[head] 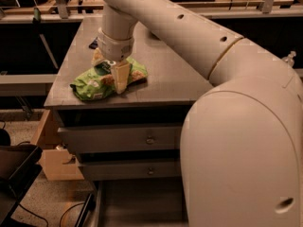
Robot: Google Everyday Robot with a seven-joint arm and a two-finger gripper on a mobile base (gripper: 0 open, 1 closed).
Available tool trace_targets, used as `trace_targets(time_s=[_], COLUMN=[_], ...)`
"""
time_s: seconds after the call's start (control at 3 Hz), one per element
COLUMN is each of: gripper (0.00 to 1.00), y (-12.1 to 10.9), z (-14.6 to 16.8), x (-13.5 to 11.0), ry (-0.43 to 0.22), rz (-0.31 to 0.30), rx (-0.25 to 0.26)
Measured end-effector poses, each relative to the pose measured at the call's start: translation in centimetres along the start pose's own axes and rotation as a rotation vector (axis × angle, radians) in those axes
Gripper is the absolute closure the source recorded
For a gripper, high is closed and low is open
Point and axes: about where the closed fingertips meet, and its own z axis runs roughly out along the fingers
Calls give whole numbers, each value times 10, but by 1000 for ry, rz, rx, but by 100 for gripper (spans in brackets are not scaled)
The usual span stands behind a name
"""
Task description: Place green rice chip bag into bottom drawer
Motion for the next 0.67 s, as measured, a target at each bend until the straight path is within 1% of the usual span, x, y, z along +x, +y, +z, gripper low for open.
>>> trace_targets(time_s=[0.67], gripper=[88], y=[-1], z=[6], x=[-1], ry=[-3], rz=[-2], rx=[-1])
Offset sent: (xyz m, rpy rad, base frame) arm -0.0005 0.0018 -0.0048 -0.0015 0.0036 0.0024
